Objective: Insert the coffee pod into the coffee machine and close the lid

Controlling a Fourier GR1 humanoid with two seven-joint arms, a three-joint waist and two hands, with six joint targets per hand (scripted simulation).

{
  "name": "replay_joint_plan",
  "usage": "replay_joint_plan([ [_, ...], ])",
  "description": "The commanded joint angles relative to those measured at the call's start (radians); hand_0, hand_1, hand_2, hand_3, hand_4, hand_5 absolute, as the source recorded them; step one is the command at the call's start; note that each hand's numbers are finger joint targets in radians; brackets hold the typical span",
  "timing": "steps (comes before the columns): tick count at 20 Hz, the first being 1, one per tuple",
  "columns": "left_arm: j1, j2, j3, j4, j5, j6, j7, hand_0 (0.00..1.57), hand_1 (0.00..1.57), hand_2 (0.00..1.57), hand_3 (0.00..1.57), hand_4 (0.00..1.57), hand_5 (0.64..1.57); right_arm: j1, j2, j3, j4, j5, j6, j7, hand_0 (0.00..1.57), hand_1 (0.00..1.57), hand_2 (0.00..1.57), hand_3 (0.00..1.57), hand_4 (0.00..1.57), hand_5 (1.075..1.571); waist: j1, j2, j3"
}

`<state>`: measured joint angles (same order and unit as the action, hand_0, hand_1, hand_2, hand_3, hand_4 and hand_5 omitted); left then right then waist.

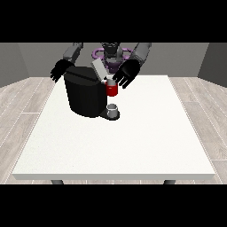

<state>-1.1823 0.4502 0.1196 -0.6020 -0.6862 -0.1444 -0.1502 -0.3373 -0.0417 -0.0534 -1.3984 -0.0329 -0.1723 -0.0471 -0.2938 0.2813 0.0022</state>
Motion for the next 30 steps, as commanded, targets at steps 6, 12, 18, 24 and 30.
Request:
replay_joint_plan([
  [6,0.011,-0.003,-0.034,-0.010,-0.035,-0.016,-0.038,0.91,0.91,1.02,0.86,0.36,1.571,0.000,-0.006,-0.021,0.036,-0.005,-0.004,-0.033,0.00,0.00,0.00,0.00,0.46,1.571,0.026,0.002,-0.0021],
  [12,0.000,-0.009,-0.069,-0.004,-0.075,-0.054,-0.006,0.00,0.00,0.00,0.00,0.00,1.571,-0.026,0.022,-0.006,0.045,0.007,-0.033,-0.007,0.00,0.00,0.00,0.00,0.41,1.571,0.034,-0.015,-0.0019],
  [18,0.005,0.023,-0.047,-0.010,-0.064,-0.089,-0.027,0.00,0.00,0.00,0.00,0.00,1.571,0.028,-0.028,-0.040,0.070,-0.017,0.017,-0.038,0.00,0.00,0.00,0.00,0.36,1.571,0.036,-0.041,-0.0018],
  [24,0.011,-0.036,-0.060,-0.042,-0.073,-0.086,0.008,0.00,0.00,0.00,0.00,0.00,1.571,0.035,0.000,-0.047,0.136,-0.014,-0.001,-0.109,0.00,0.00,0.00,0.00,0.38,1.571,0.077,-0.061,-0.0015],
  [30,0.112,-0.043,-0.025,-0.041,-0.036,-0.089,-0.028,0.00,0.00,0.00,0.00,0.00,1.571,0.112,0.009,-0.038,0.082,-0.030,-0.002,-0.040,0.00,0.00,0.00,0.00,0.38,1.571,0.091,-0.171,-0.0022],
])
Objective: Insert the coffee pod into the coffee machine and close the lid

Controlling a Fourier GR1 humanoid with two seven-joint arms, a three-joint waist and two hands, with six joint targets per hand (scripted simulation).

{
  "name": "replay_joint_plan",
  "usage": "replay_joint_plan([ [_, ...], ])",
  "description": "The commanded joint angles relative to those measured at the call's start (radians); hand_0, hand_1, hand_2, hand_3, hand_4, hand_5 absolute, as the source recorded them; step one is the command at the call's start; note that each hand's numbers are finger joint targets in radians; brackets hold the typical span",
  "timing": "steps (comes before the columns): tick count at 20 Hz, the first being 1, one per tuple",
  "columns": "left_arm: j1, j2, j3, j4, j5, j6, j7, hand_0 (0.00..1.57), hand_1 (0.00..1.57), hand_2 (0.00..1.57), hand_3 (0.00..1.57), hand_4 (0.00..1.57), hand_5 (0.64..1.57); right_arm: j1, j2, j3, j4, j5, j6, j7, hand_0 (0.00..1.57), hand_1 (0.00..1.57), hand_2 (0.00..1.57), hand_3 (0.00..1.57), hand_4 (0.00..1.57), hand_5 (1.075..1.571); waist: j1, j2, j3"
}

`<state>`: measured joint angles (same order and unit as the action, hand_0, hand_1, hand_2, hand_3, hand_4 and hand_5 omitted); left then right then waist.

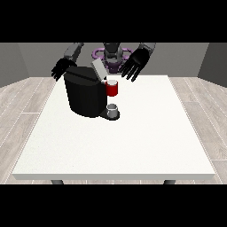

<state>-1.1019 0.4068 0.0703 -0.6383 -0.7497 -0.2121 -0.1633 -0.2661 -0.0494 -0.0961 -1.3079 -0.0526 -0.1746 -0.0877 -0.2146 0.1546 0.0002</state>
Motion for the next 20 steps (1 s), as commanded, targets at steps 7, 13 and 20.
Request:
replay_joint_plan([
  [7,0.148,-0.170,0.218,-0.032,0.278,0.010,-0.030,0.00,0.00,0.00,0.00,0.25,1.571,0.118,-0.026,-0.062,0.051,-0.034,0.014,-0.044,0.00,0.00,0.00,0.00,0.43,1.571,0.122,-0.159,-0.0009],
  [13,0.320,-0.264,0.250,-0.060,0.378,-0.035,-0.052,0.00,0.00,0.00,0.00,0.00,1.571,0.214,-0.017,-0.061,0.046,-0.031,0.010,-0.046,0.00,0.00,0.00,0.00,0.49,1.571,0.204,-0.322,-0.0003],
  [20,0.470,-0.320,0.293,-0.068,0.459,-0.045,-0.048,0.00,0.00,0.00,0.00,0.09,1.571,0.205,-0.121,-0.019,-0.072,-0.045,0.146,0.050,0.00,0.00,0.00,0.00,0.37,1.571,0.235,-0.442,-0.0006],
])
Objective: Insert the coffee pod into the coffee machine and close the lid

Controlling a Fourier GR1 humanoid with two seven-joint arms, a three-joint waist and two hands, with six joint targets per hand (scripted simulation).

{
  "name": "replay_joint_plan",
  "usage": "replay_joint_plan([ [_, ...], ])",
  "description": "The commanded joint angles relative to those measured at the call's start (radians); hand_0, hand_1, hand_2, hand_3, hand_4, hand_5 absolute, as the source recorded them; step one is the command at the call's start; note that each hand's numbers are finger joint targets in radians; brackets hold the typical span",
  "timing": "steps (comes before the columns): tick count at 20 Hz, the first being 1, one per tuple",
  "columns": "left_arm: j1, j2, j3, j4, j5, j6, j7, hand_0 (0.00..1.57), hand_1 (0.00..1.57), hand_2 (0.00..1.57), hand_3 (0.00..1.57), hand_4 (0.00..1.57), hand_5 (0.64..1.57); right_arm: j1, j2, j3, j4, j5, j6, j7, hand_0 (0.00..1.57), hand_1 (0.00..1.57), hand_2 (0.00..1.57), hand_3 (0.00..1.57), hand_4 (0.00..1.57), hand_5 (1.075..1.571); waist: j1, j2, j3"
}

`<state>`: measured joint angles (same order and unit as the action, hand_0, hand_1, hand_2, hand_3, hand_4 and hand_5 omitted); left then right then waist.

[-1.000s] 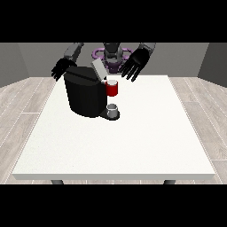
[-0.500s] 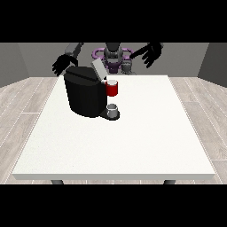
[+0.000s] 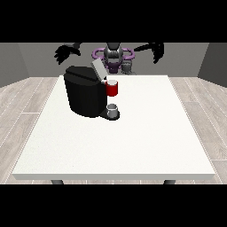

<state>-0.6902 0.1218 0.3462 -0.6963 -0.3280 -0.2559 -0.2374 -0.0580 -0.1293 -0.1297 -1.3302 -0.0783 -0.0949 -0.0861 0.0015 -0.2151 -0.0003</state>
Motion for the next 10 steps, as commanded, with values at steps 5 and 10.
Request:
replay_joint_plan([
  [5,0.121,-0.016,0.045,-0.043,0.095,-0.025,-0.022,0.00,0.00,0.00,0.00,0.00,1.571,-0.087,-0.026,0.069,-0.137,0.006,0.064,0.071,0.00,0.00,0.00,0.00,0.00,1.571,0.025,-0.008,0.0000],
  [10,0.208,-0.070,0.020,-0.115,0.137,-0.057,0.029,0.00,0.00,0.00,0.00,0.14,1.571,-0.095,-0.043,0.082,-0.157,-0.016,0.110,0.148,0.00,0.00,0.00,0.00,0.00,1.571,0.085,-0.056,0.0003],
])
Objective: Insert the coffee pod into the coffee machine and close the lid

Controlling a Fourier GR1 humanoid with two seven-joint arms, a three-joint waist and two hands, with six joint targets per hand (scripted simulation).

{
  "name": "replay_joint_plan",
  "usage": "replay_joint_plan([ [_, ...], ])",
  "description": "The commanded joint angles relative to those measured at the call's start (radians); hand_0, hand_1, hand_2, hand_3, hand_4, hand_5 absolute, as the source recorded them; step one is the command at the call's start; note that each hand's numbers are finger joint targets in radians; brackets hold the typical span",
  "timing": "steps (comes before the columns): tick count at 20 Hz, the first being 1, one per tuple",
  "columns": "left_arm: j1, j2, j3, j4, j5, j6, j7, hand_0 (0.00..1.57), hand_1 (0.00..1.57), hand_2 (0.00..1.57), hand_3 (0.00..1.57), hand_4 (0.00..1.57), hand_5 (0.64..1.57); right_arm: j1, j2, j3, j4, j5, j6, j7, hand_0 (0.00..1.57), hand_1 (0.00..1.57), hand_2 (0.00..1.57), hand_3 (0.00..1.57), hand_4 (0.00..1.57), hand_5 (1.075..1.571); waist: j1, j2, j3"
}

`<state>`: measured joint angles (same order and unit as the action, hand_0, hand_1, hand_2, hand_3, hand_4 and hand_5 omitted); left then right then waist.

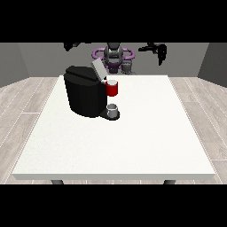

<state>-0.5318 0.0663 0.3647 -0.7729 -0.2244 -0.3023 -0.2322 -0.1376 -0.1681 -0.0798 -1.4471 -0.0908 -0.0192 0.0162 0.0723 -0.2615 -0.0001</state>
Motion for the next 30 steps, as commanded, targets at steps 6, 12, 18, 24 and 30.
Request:
replay_joint_plan([
  [6,0.045,-0.065,-0.050,-0.172,0.080,0.016,0.097,0.00,0.00,0.00,0.00,0.20,1.571,-0.140,-0.011,0.059,-0.009,0.056,0.015,0.082,0.00,0.00,0.00,0.00,0.24,1.571,0.070,0.038,0.0002],
  [12,0.169,-0.034,-0.077,-0.296,0.129,-0.031,0.060,0.00,0.00,0.00,0.00,0.00,1.571,-0.175,-0.030,0.046,0.016,0.057,0.076,0.015,0.00,0.00,0.00,0.00,0.12,1.571,0.056,0.146,0.0002],
  [18,0.216,-0.034,-0.102,-0.457,0.205,0.019,0.171,0.00,0.00,0.00,0.00,0.00,1.571,-0.234,0.020,0.028,0.076,0.026,0.069,0.032,0.00,0.00,0.00,0.00,0.00,1.571,0.044,0.176,0.0002],
  [24,0.232,-0.037,-0.154,-0.547,0.202,0.043,0.215,0.00,0.00,0.00,0.00,0.00,1.571,-0.341,0.002,-0.014,0.197,0.032,0.066,0.017,0.00,0.00,0.00,0.00,0.00,1.571,0.057,0.235,0.0003],
  [30,0.301,-0.001,-0.155,-0.631,0.238,0.037,0.206,0.00,0.00,0.00,0.00,0.00,1.571,-0.369,-0.016,-0.034,0.276,0.027,0.104,-0.023,0.00,0.00,0.00,0.00,0.00,1.571,0.049,0.254,0.0002],
])
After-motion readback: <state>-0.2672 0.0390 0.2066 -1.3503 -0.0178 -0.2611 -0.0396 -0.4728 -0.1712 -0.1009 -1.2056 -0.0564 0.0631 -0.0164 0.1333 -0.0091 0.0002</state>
